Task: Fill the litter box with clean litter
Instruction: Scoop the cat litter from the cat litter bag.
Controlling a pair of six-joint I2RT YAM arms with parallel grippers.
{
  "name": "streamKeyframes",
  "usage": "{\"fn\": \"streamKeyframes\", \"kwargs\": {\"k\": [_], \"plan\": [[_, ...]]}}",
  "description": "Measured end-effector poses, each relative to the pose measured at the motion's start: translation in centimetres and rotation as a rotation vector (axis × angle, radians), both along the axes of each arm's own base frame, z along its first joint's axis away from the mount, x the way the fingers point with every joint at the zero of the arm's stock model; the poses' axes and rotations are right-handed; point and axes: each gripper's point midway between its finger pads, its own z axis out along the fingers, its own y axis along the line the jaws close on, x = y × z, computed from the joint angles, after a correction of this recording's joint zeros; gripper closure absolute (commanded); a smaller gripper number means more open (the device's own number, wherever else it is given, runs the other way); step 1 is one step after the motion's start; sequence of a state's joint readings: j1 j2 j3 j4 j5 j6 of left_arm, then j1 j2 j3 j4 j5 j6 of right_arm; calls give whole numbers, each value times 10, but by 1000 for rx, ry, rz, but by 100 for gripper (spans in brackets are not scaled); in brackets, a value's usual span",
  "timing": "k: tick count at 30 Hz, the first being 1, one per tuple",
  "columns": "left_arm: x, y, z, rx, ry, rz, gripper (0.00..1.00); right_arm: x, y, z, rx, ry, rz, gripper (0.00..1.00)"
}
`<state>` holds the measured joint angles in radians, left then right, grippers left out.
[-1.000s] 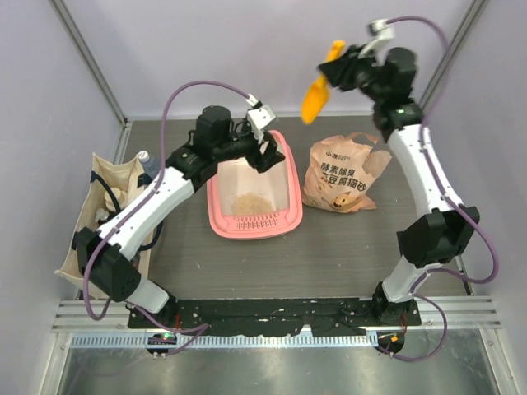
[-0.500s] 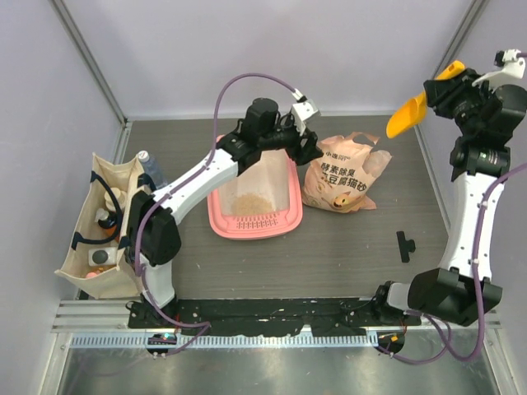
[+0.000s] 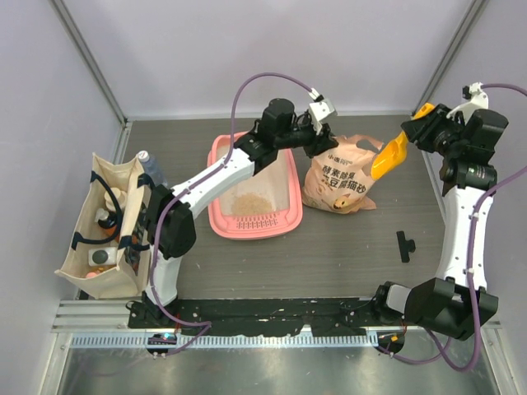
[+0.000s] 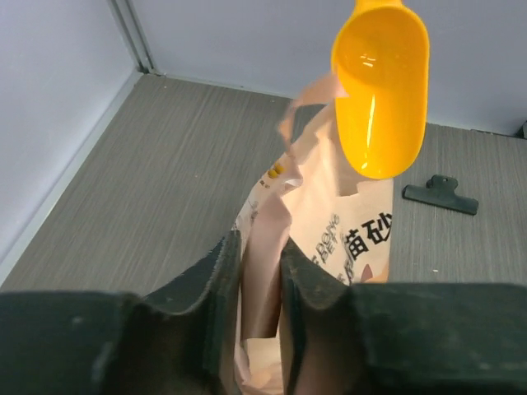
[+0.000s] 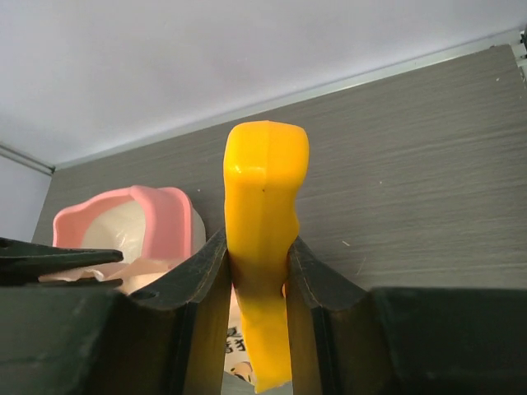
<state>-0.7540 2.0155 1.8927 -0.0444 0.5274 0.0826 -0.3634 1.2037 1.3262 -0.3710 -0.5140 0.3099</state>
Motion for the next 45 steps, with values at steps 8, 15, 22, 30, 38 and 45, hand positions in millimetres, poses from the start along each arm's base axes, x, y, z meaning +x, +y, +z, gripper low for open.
{"fn": "streamKeyframes", "kwargs": {"k": [8,15,22,30,38,45], "plan": [[0,-1,2,-6,-9,-5,100,12,19,-20,-59,18,79,99],[1,1,2,-3,-10,9,100,26,50,-34,-167,13,173,99],[-3,11,-1,13,-10,36,100,32,54,-32,-252,-15,167,99],[-4,14,-2,17,-5,46,100,34,54,11,-281,-109,162,99],[-3,15,-2,16,1,56,100,30,58,5,-304,-92,201,99],[2,19,-2,8,30,86,100,25,65,-25,-339,-9,299,99]]}}
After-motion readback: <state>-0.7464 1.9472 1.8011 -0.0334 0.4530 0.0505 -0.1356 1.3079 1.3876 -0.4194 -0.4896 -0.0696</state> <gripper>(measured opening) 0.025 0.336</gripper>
